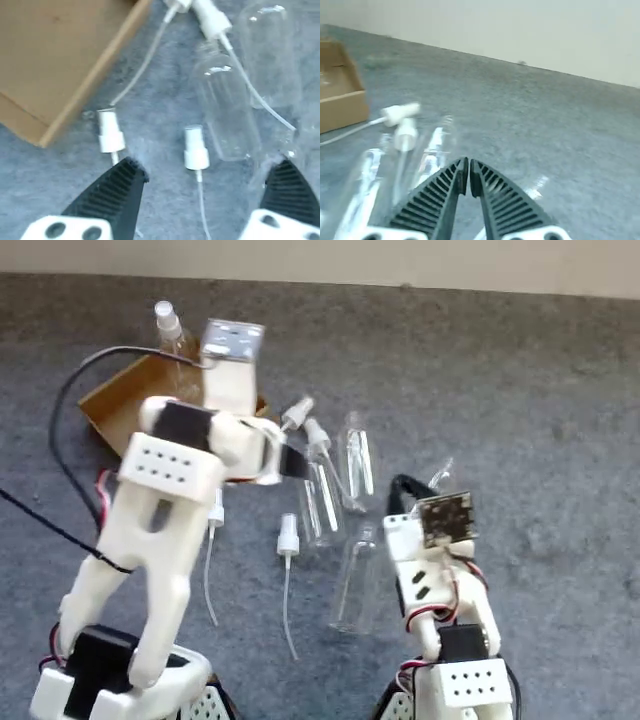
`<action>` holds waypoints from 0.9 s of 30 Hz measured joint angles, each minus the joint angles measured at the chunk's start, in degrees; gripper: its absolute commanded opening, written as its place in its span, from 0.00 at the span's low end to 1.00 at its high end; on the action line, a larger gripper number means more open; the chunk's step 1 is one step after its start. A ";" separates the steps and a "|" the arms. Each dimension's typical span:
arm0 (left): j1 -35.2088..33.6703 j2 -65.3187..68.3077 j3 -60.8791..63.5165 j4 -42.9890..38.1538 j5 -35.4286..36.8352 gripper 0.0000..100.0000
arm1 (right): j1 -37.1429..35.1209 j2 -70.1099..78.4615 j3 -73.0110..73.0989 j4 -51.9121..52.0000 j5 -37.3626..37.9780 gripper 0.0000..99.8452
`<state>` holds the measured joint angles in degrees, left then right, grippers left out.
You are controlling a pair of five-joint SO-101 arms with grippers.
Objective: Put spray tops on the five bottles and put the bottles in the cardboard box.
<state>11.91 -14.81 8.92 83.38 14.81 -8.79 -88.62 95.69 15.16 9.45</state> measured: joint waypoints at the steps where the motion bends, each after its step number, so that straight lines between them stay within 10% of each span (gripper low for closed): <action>1: 1.49 0.88 0.00 0.00 0.88 0.33 | 1.58 0.00 0.00 0.00 0.00 0.01; 27: 6.51 44.84 -25.32 -1.14 13.19 0.33 | 8.00 0.00 0.00 0.00 0.00 0.01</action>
<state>18.42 30.02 -16.40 82.24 28.00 -0.79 -88.62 95.69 15.16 9.45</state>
